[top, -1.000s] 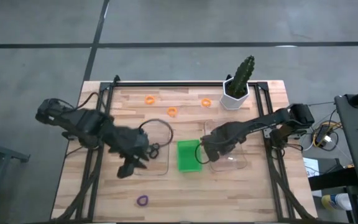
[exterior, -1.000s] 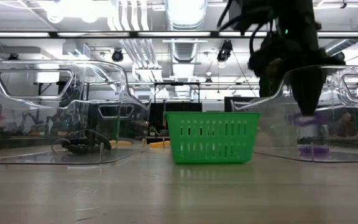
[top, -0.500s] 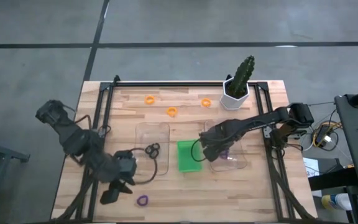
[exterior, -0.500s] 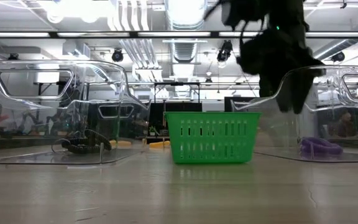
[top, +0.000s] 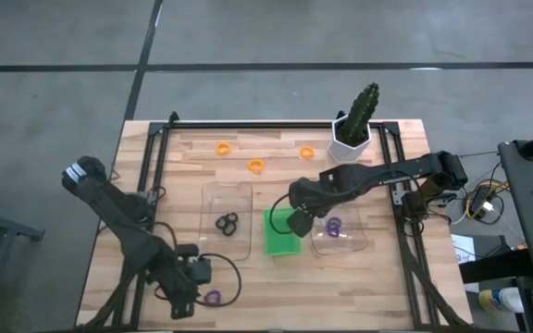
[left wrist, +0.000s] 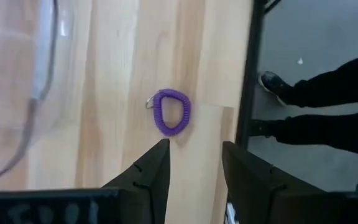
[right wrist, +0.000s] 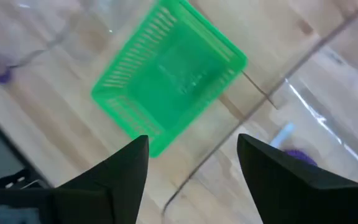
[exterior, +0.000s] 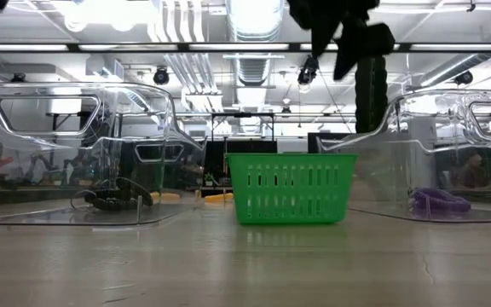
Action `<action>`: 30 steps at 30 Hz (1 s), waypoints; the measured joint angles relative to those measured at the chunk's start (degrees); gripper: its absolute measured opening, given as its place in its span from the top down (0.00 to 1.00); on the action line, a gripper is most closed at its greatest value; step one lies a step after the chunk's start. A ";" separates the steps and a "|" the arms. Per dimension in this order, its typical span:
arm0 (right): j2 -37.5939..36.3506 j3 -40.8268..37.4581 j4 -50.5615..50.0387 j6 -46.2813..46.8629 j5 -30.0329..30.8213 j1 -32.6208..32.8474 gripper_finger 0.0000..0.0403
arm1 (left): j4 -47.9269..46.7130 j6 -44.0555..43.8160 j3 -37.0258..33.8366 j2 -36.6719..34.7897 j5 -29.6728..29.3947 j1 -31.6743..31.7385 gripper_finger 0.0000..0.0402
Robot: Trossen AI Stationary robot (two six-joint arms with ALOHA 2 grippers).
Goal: Sort spring keychains
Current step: Put the violet spring keychain into the right transparent bin
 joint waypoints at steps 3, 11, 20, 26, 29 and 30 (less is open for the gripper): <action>0.00 2.52 -1.50 -1.05 0.21 0.17 0.42 | 6.36 -1.74 -3.99 1.32 0.51 -0.19 0.66; 0.02 7.27 -3.18 -1.52 -2.65 0.54 0.43 | 16.91 -0.91 -6.73 6.69 1.35 -2.11 0.66; 0.02 10.78 -3.18 -1.63 -2.65 0.76 0.43 | 19.81 5.47 -6.40 14.90 1.14 -3.19 0.66; 0.02 12.52 -3.07 -1.84 -1.72 0.76 0.43 | 19.30 5.67 -6.58 17.87 1.11 -3.02 0.66; 0.02 12.88 -2.77 -1.79 -1.68 0.78 0.43 | 19.32 5.72 -6.71 19.17 -0.04 -2.94 0.66; 0.02 12.96 -2.59 -1.69 -1.67 0.85 0.43 | 19.43 5.76 -6.67 19.54 -0.15 -2.87 0.66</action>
